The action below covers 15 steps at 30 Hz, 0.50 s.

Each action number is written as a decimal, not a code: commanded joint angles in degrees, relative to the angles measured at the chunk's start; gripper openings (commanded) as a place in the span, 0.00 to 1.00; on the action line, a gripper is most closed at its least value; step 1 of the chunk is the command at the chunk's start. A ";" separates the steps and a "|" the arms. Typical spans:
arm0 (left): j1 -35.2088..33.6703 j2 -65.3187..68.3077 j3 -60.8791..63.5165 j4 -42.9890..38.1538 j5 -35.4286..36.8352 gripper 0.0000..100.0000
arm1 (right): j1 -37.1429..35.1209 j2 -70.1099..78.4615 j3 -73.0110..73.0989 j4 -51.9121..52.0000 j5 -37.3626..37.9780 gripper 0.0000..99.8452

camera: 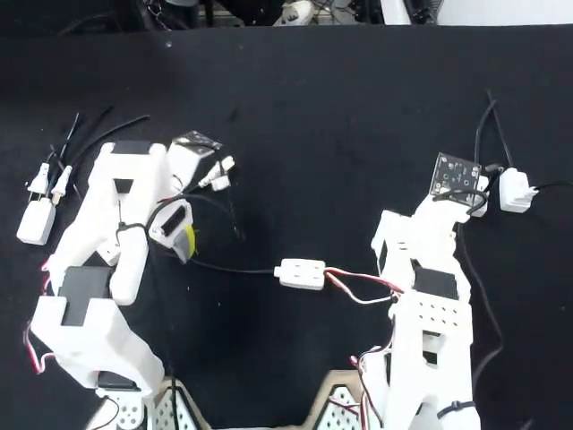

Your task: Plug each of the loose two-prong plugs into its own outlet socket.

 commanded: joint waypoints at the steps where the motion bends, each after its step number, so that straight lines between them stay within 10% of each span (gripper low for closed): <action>1: 3.38 -0.70 -0.40 0.26 -5.36 0.23 | -0.79 -1.19 -0.31 -1.23 -0.35 0.28; 15: 3.56 -0.62 10.68 -12.22 -14.15 0.22 | -0.79 -1.19 -0.22 -1.23 -0.35 0.28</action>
